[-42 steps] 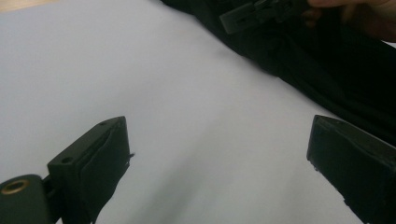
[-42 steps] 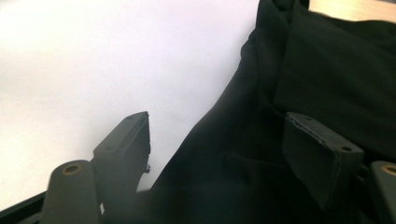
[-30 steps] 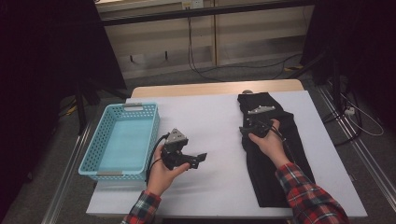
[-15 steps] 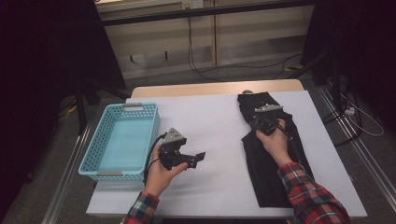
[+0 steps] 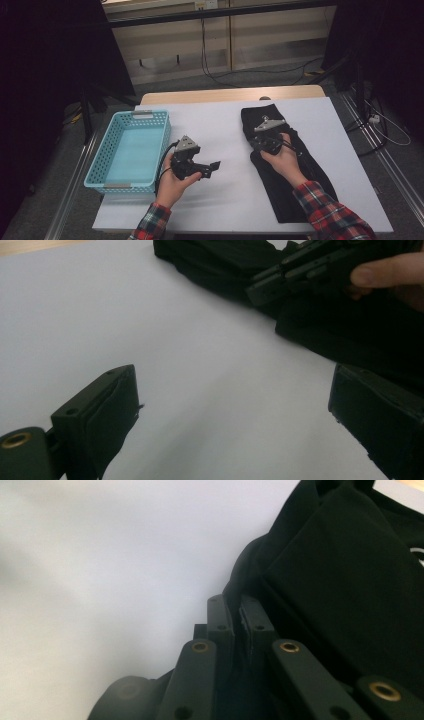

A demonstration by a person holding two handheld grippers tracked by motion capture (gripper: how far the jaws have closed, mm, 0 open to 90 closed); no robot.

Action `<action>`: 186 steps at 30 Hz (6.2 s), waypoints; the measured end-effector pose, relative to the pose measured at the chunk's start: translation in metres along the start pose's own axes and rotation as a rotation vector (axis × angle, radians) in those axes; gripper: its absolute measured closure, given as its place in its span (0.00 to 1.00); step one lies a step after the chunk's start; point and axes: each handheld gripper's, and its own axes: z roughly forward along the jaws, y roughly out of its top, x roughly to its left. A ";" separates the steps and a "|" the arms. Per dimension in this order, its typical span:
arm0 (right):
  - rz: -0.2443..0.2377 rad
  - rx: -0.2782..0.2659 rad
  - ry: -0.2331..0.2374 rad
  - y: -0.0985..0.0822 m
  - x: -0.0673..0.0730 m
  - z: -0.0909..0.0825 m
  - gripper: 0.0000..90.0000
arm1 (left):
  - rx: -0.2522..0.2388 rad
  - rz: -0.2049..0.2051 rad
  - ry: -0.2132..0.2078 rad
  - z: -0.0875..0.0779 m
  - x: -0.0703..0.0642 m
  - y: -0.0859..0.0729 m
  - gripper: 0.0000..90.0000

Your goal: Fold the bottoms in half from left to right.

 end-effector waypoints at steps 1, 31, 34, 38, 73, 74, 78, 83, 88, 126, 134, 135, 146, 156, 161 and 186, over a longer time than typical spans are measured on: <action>-0.015 -0.002 0.012 0.001 0.005 0.000 0.95 | -0.002 -0.001 0.004 0.000 0.000 0.000 0.07; -0.041 -0.101 0.231 0.004 0.050 -0.037 0.38 | -0.024 -0.048 0.056 -0.002 0.016 0.004 0.07; -0.043 -0.122 0.184 0.003 0.041 -0.045 0.39 | -0.016 -0.042 0.047 0.004 0.015 0.005 0.07; -0.067 -0.099 0.160 -0.001 0.041 -0.040 0.49 | -0.011 -0.038 0.039 0.008 0.012 0.008 0.07; 0.099 -0.142 0.010 0.006 -0.019 -0.009 0.97 | -0.001 -0.052 0.061 -0.007 0.016 -0.005 0.07; 0.109 -0.144 -0.003 0.005 -0.023 -0.009 0.97 | -0.002 -0.057 0.062 -0.006 0.015 -0.005 0.07; 0.155 -0.166 -0.028 0.001 -0.035 -0.007 0.97 | 0.005 -0.056 0.063 -0.006 0.016 -0.006 0.07; 0.155 -0.167 -0.037 0.002 -0.043 0.000 0.97 | 0.013 -0.058 0.055 -0.001 0.015 -0.007 0.07; 0.166 -0.159 -0.046 0.000 -0.045 0.000 0.67 | 0.018 -0.051 0.048 0.004 0.015 -0.005 0.07; 0.117 -0.117 -0.050 -0.046 -0.017 -0.089 0.25 | 0.099 -0.036 0.083 0.088 0.035 0.029 0.85; 0.118 -0.125 -0.050 -0.049 -0.018 -0.095 0.26 | 0.139 -0.106 0.084 0.078 0.045 0.024 1.00; 0.118 -0.127 -0.050 -0.049 -0.018 -0.095 0.26 | 0.140 -0.114 0.091 0.075 0.048 0.024 1.00; 0.114 -0.136 -0.042 -0.046 -0.016 -0.095 0.26 | 0.087 -0.117 0.187 0.089 0.059 0.040 0.55; 0.113 -0.132 -0.027 -0.046 -0.015 -0.094 0.25 | 0.162 -0.037 0.159 0.117 0.052 0.042 0.87; 0.115 -0.135 -0.029 -0.047 -0.016 -0.094 0.25 | 0.161 -0.077 0.156 0.113 0.055 0.043 1.00; 0.109 -0.123 -0.025 -0.047 -0.016 -0.095 0.25 | 0.157 -0.224 0.224 0.107 0.076 0.038 0.45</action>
